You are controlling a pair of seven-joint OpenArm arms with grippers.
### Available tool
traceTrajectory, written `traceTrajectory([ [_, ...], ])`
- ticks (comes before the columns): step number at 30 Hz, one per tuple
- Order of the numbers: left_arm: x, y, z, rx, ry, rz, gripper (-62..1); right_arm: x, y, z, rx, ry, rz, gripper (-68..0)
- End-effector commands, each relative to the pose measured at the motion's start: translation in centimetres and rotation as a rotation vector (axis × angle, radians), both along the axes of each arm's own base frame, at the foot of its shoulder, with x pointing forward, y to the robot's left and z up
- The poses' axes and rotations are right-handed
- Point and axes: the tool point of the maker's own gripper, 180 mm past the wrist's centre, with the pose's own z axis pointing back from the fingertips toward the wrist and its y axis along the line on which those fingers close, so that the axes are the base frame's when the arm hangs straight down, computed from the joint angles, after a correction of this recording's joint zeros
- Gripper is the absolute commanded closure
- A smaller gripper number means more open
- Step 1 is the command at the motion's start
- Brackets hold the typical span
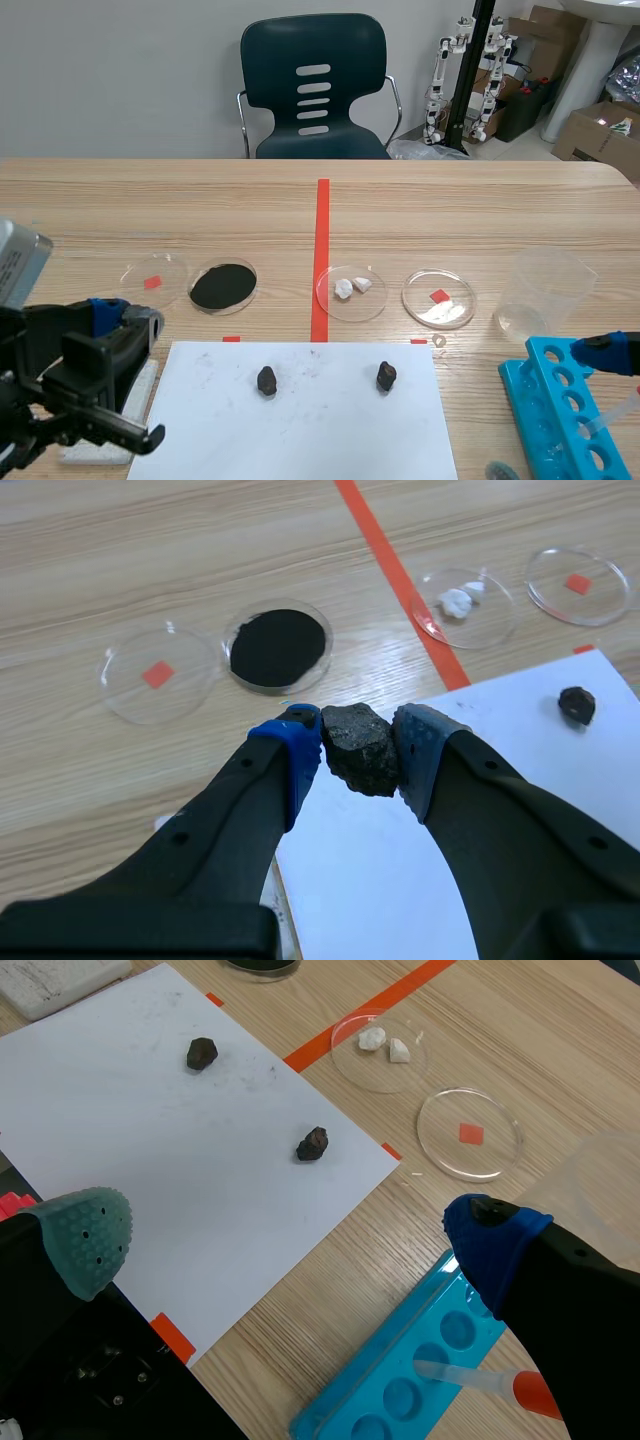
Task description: Lower the mineral onto the iron filings and hold still
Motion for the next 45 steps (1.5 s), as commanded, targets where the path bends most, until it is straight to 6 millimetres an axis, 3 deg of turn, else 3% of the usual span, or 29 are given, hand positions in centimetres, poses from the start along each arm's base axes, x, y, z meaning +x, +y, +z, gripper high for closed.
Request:
traceTrajectory([
  [1, 0.0, -0.2, 1.2, -0.017, -0.052, -0.016, -13.0, 0.2, 0.5, 0.8, 0.028, -0.022, 0.004, -67.9],
  [11, -2.3, -1.7, 1.8, -0.003, -0.115, -0.125, -13.0, 0.2, 0.5, 0.8, 0.028, -0.022, 0.004, -67.9],
  [45, -2.3, -1.9, 2.0, 0.027, -0.142, -0.147, -13.0, 0.2, 0.5, 0.8, 0.028, -0.022, 0.004, -67.9],
])
